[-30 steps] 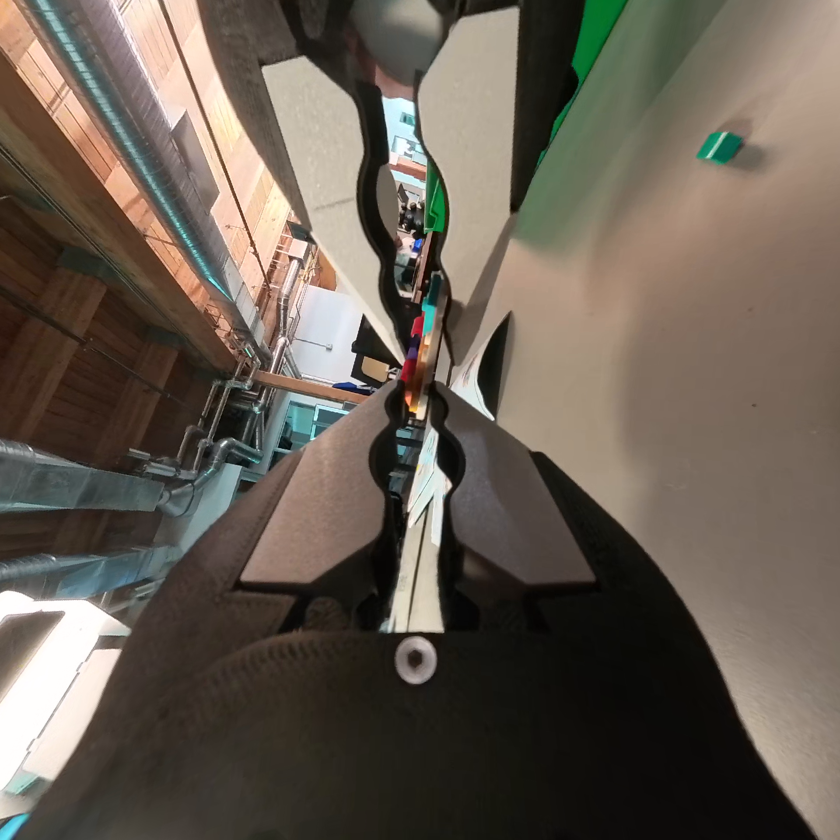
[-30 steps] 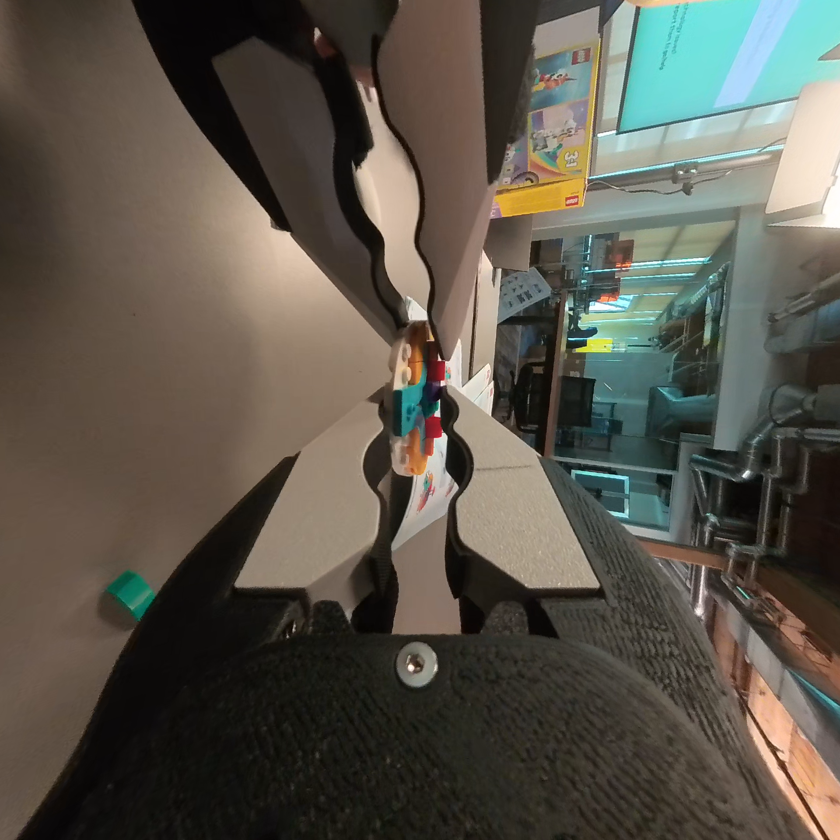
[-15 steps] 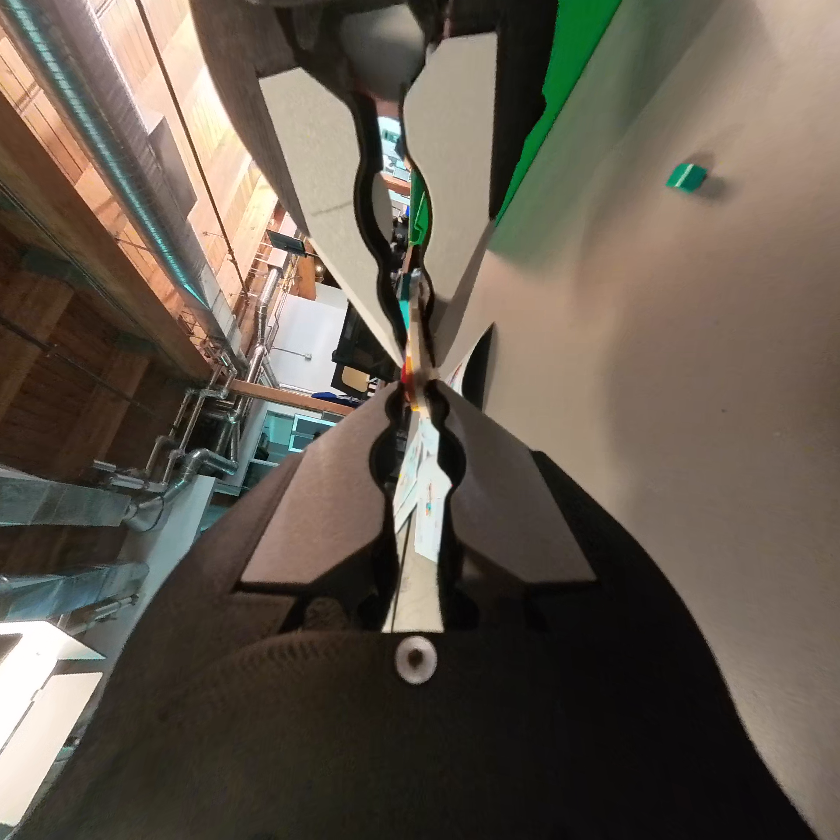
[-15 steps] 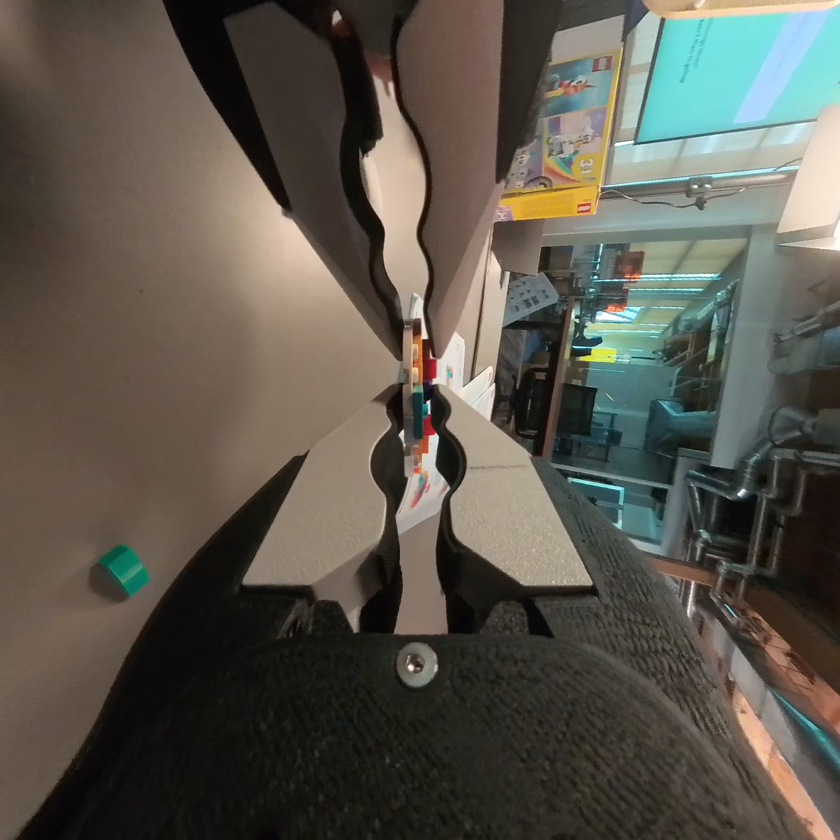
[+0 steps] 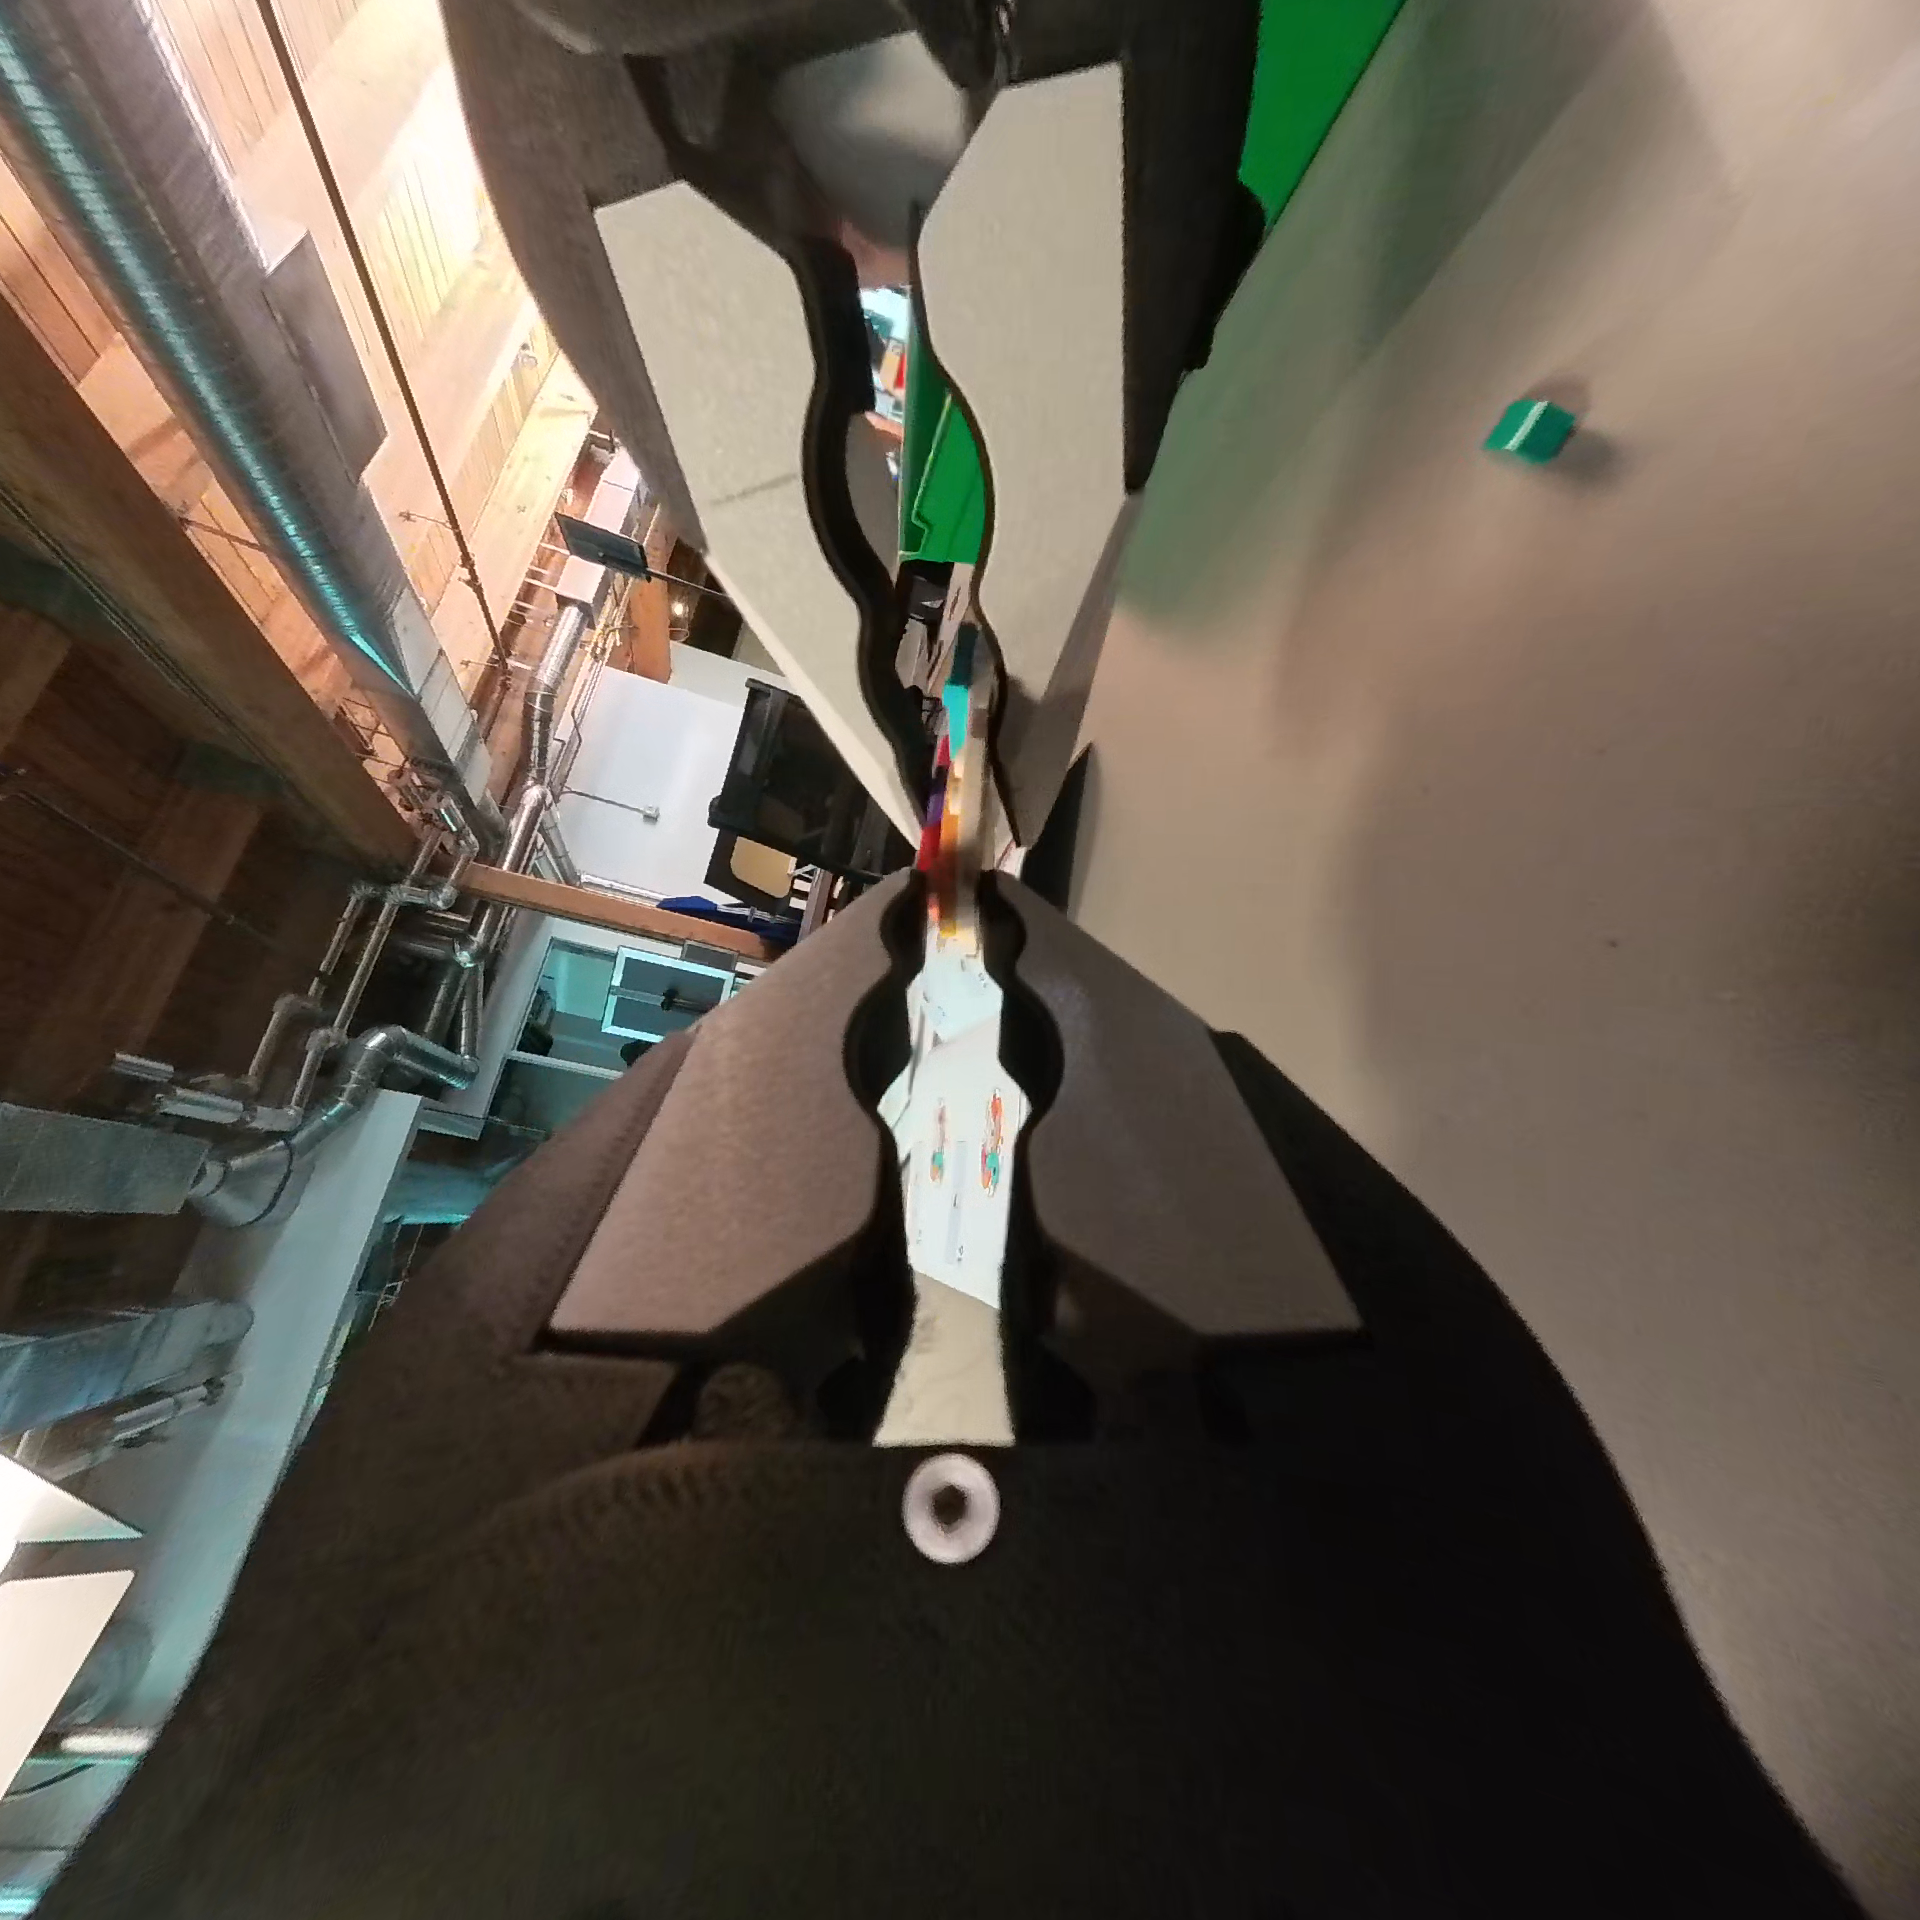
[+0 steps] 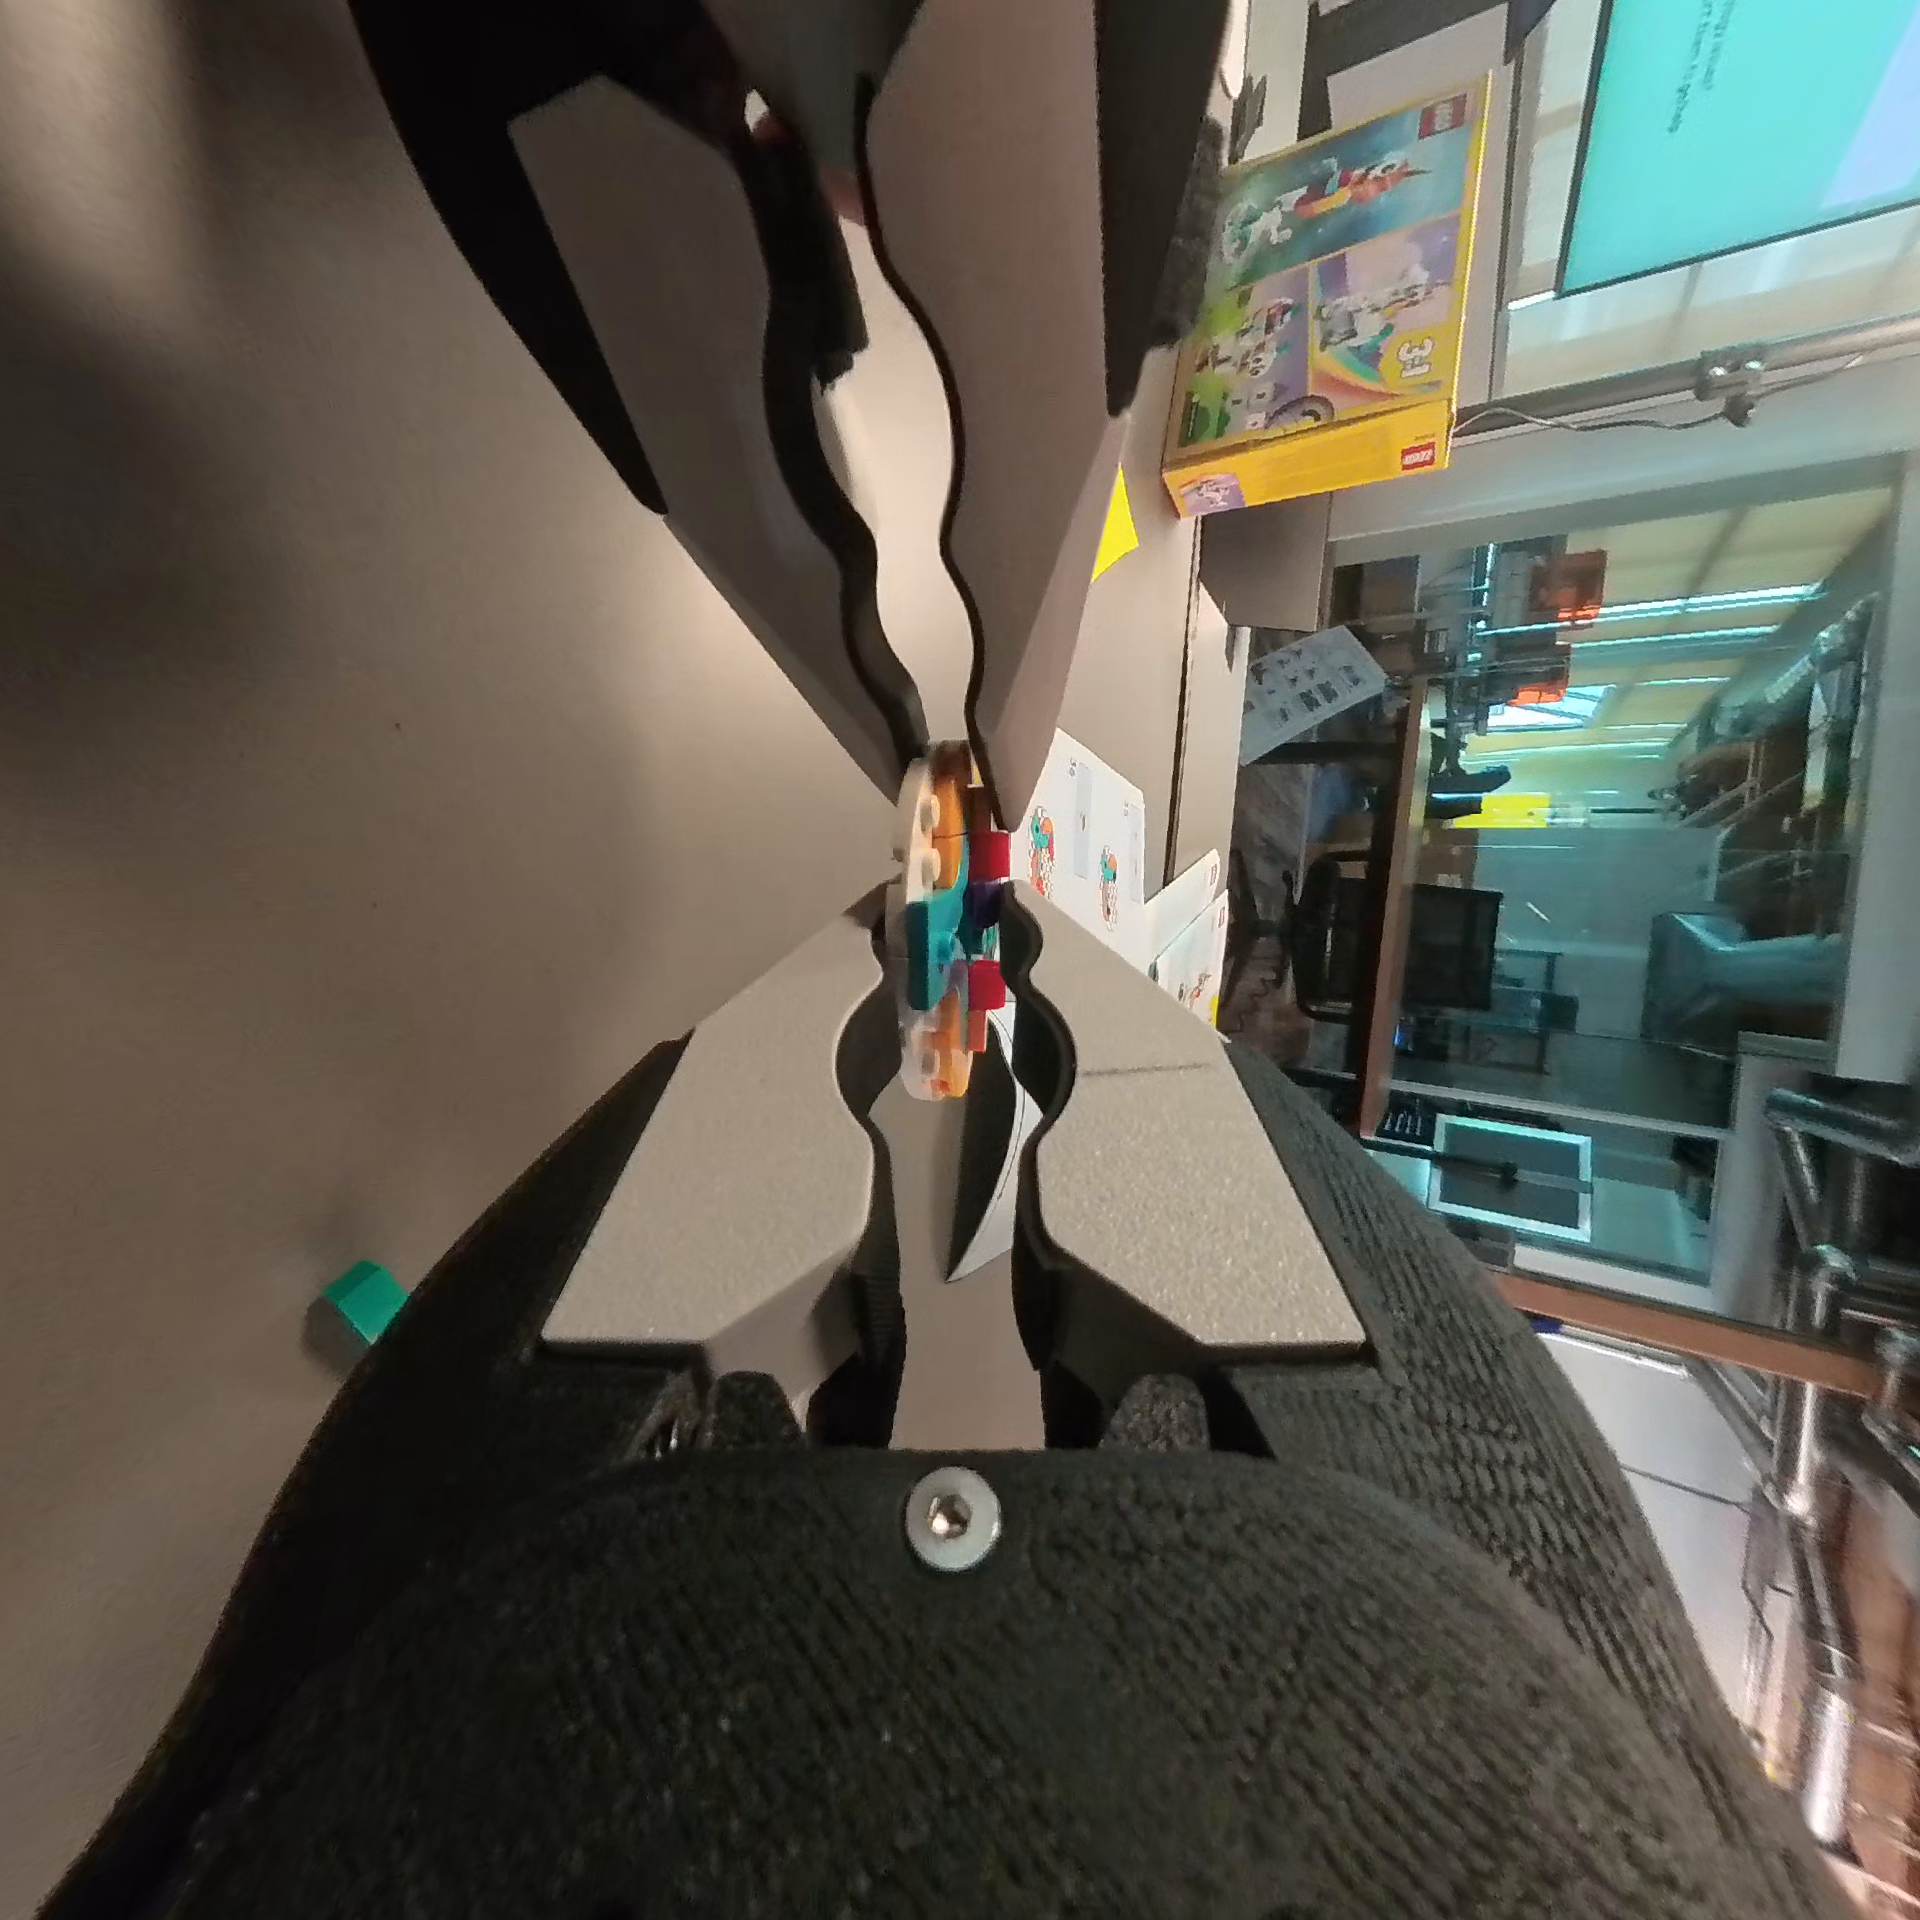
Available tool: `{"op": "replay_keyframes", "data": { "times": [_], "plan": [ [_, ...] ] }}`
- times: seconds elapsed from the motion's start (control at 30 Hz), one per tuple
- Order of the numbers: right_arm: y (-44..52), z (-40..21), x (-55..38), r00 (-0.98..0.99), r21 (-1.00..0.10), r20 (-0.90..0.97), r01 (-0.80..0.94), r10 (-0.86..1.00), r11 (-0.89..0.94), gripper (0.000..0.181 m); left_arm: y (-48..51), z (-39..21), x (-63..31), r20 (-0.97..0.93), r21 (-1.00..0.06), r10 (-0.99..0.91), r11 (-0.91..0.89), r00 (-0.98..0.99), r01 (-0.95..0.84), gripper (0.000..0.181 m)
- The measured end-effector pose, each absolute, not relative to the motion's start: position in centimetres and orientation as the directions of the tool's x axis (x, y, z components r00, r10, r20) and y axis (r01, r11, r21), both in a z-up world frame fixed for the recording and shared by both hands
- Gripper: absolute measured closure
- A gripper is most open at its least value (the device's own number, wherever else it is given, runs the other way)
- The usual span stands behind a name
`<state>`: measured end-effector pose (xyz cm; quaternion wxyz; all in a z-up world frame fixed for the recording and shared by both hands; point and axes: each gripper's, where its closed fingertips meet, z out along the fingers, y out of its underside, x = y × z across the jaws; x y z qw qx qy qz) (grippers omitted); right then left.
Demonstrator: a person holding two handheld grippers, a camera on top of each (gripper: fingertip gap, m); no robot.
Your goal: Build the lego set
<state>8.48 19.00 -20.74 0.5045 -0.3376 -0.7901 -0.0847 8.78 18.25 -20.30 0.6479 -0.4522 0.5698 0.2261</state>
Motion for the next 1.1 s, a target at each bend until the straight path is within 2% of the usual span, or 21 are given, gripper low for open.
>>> {"op": "replay_keyframes", "data": {
  "times": [0.13,0.37,0.63,0.9,1.1],
  "plan": [
    [19.03,-20.77,8.57,-0.29,-0.158,0.868,0.608,0.403,0.778,0.172,18.11,-20.52,8.93,-0.941,-0.33,-0.238,0.494,0.24,-0.804,0.172],
    [18.89,-21.06,8.88,-0.337,-0.159,0.832,0.615,0.44,0.772,0.173,17.92,-20.82,9.21,-0.94,-0.329,-0.255,0.5,0.227,-0.801,0.171],
    [18.52,-20.62,8.61,-0.247,-0.389,0.729,0.618,0.639,0.683,0.166,17.82,-20.02,9.05,-0.909,-0.409,-0.293,0.501,0.296,-0.762,0.172],
    [18.43,-20.52,8.82,-0.231,-0.422,0.712,0.614,0.663,0.667,0.161,17.62,-20.01,9.26,-0.9,-0.429,-0.311,0.506,0.306,-0.748,0.172],
    [18.28,-20.49,8.83,-0.241,-0.392,0.736,0.609,0.632,0.689,0.168,17.6,-19.94,9.25,-0.889,-0.451,-0.326,0.504,0.322,-0.736,0.172]
  ]
}}
